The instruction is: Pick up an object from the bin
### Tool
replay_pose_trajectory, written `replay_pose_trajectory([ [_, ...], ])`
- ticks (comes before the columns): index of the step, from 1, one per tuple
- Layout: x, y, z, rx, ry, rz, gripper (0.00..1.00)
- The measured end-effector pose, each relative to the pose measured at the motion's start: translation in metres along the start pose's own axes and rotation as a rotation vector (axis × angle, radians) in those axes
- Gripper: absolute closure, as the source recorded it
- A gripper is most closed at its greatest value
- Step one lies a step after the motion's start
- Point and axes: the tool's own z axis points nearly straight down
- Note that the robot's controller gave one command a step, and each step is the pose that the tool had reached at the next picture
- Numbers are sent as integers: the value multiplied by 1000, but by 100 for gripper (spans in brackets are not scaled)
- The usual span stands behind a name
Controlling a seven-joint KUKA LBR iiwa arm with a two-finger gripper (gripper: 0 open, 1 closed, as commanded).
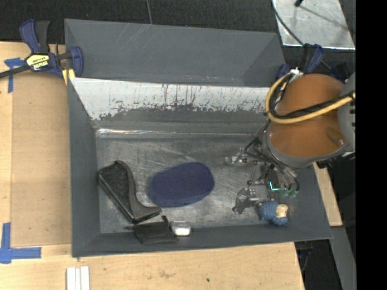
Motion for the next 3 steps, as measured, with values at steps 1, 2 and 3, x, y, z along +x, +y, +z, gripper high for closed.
replay_pose_trajectory([
  [1,-25,76,45,-3,-3,-61,0],
  [2,-53,88,112,0,-5,170,0],
  [3,-56,88,110,-1,-13,170,100],
])
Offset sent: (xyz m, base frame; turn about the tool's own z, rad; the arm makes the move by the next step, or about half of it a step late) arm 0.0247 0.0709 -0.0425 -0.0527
